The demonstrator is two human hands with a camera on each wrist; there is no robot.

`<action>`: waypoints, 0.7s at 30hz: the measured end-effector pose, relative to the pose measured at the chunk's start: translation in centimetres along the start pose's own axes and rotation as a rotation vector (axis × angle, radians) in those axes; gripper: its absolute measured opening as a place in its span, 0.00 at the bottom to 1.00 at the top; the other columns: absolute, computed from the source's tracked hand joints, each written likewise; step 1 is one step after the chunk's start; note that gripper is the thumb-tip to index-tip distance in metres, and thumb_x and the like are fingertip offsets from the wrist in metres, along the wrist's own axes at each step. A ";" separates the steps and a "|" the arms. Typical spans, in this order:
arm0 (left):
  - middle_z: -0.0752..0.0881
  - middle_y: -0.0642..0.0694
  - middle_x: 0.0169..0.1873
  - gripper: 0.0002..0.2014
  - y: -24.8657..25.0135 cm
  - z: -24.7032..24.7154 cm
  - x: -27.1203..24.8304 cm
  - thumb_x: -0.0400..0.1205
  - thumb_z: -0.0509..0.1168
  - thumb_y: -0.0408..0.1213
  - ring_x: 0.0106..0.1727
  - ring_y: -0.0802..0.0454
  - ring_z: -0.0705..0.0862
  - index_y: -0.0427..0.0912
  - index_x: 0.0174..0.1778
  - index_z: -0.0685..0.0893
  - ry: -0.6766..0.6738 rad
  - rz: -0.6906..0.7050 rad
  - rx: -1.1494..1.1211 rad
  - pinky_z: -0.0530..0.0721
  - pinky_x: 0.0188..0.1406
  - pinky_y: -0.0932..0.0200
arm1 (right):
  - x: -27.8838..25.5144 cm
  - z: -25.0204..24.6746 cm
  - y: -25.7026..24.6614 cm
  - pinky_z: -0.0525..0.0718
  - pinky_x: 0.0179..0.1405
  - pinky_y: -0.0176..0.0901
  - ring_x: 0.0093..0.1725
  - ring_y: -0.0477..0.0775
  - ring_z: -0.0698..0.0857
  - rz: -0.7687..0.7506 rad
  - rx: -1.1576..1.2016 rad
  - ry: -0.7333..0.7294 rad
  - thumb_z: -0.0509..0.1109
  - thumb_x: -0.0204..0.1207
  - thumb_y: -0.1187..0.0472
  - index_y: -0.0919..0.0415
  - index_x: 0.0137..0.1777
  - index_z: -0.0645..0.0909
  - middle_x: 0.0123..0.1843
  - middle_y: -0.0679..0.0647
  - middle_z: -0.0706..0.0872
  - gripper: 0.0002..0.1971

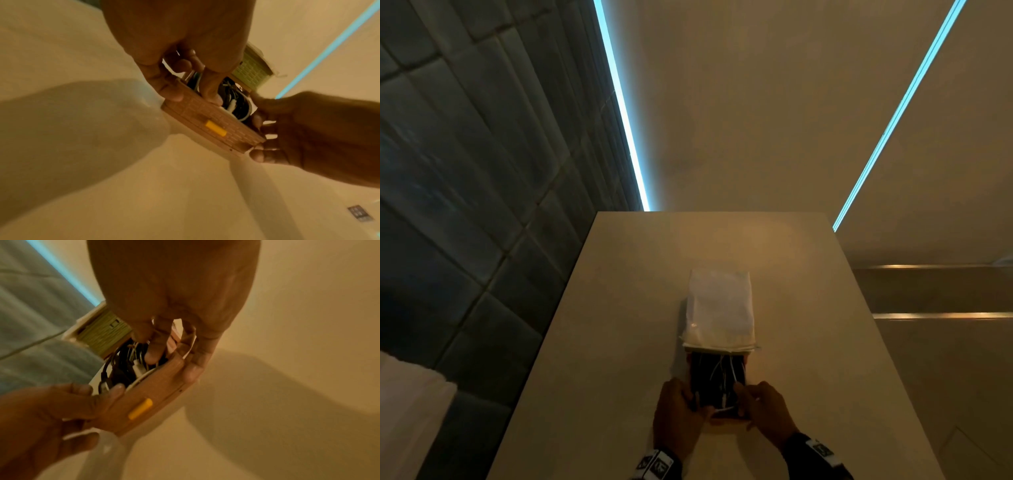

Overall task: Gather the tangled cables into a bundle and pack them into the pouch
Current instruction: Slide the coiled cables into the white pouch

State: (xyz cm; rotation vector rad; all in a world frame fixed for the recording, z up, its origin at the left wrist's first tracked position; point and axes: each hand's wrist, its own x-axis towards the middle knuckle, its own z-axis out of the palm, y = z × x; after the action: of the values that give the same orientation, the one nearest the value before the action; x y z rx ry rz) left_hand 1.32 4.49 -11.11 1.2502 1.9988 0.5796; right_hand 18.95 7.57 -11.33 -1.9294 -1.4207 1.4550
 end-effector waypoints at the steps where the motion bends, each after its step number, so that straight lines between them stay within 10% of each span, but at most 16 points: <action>1: 0.73 0.51 0.42 0.24 0.0 0.1 0.0 0.64 0.81 0.45 0.40 0.52 0.77 0.48 0.38 0.68 0.007 -0.028 -0.020 0.73 0.34 0.61 | 0.1 0.0 -0.2 0.88 0.34 0.46 0.31 0.48 0.85 0.031 0.027 0.015 0.68 0.79 0.46 0.61 0.28 0.82 0.31 0.53 0.83 0.23; 8: 0.78 0.49 0.44 0.23 -1.2 0.1 0.2 0.69 0.77 0.53 0.41 0.53 0.79 0.47 0.43 0.70 -0.072 -0.112 -0.046 0.73 0.30 0.63 | 0.6 0.1 -0.2 0.83 0.33 0.50 0.32 0.61 0.86 0.214 0.226 0.129 0.83 0.60 0.43 0.61 0.26 0.73 0.28 0.59 0.82 0.25; 21: 0.82 0.48 0.39 0.17 0.6 0.2 3.5 0.69 0.80 0.36 0.41 0.48 0.83 0.43 0.41 0.75 0.068 0.022 -0.241 0.73 0.30 0.68 | 3.5 -0.6 -3.5 0.88 0.43 0.55 0.37 0.64 0.87 0.155 0.091 0.260 0.71 0.73 0.59 0.65 0.29 0.79 0.34 0.66 0.88 0.13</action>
State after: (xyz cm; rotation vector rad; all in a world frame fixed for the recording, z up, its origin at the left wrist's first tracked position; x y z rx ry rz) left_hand 0.79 7.97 -11.92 1.1195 1.9062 0.8563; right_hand 17.66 12.25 -10.30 -2.1194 -1.0942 1.2517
